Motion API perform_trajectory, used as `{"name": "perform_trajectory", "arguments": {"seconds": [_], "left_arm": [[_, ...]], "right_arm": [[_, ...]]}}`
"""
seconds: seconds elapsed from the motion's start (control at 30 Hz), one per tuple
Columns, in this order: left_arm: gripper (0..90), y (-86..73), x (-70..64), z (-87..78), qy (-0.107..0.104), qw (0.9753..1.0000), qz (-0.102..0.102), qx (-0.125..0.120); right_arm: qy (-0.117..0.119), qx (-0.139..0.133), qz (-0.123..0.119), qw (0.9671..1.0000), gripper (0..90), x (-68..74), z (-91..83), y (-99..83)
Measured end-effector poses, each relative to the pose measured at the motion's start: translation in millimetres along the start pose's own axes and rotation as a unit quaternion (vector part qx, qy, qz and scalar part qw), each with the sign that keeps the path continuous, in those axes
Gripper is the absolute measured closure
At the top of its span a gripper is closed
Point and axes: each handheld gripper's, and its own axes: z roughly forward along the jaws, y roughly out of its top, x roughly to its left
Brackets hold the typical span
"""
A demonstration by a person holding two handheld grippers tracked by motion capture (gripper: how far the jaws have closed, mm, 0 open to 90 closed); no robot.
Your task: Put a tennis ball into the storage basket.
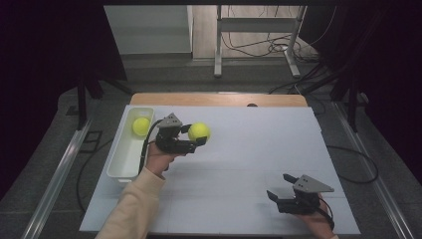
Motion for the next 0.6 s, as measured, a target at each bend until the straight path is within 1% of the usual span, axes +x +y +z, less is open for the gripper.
{"name": "perform_trajectory", "arguments": {"seconds": [0.33,0.6], "left_arm": [[26.1,3.0,-2.8,-9.8,0.001,0.9999,0.003,-0.013],[26.1,4.8,-4.8,-18.7,0.008,0.9997,0.007,-0.022]], "right_arm": [[-0.002,-0.001,-0.001,1.0,15.8,-0.2,-0.1,0.1],[-0.001,-0.001,-0.001,1.0,15.8,-0.5,-0.5,-0.1]]}}
